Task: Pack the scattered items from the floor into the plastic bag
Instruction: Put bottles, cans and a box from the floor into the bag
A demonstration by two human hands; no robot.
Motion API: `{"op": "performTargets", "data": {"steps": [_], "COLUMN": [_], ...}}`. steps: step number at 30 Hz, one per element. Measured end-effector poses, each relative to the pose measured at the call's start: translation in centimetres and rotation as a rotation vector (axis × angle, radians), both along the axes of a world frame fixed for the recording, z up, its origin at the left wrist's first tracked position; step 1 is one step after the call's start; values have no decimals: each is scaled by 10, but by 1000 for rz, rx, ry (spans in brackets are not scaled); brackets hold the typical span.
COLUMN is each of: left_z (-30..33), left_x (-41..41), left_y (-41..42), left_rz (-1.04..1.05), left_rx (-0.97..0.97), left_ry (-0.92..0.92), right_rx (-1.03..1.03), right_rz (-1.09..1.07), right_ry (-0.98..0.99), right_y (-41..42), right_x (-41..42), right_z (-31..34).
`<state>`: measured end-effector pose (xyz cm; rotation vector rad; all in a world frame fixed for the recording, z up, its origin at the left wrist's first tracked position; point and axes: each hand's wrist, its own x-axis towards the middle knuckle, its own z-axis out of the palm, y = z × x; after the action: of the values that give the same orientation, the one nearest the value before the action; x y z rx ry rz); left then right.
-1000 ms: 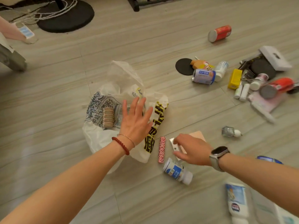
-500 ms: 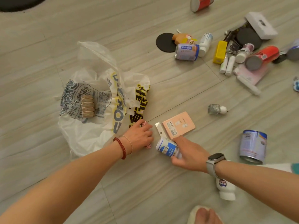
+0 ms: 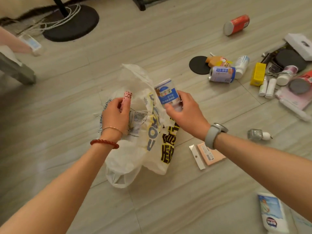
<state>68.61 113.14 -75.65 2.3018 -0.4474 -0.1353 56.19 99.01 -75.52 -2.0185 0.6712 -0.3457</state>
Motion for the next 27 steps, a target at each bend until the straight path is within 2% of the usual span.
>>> {"op": "performTargets", "data": {"steps": [1,4,5,8,10,12,14,16,17,20,21,24,27], "left_z": [-10,-34,-38,-39,-42,-52,-64,-67,-66,-57,-54,-44,-33], "left_x": [8,13,12,16,19,15,3,-13,-21,-38,-42,-45,-50], "left_y": [14,40,44,52,61,70,73,70,66,46,40,23,6], "left_rz": [22,-3,-53,-89,-62,-152,-277,-368,-419,-560,-594,-614,-612], "left_rx": [69,76,139,358,472,609,618,516,490,495,517,553,479], "left_ry": [83,529,550,228,129,168,314,430,423,303,262,129,-39], "right_rx": [-29,-163,-245,-577,-713,-790,-853,-827,-738,-352,-302,-404,-452], "right_rz": [42,140,167,259,326,327,237,124,75,27,54,104,52], "right_ry": [22,147,200,348,460,568,610,582,545,411,384,287,167], "right_y": [12,50,59,69,60,41,19,0,-7,-18,-21,-31,-51], "right_x": [18,56,62,63,53,40,30,26,26,28,25,4,-30], "right_z": [-1,-11,-17,-38,-48,-55,-59,-60,-60,-55,-54,-47,-37]}}
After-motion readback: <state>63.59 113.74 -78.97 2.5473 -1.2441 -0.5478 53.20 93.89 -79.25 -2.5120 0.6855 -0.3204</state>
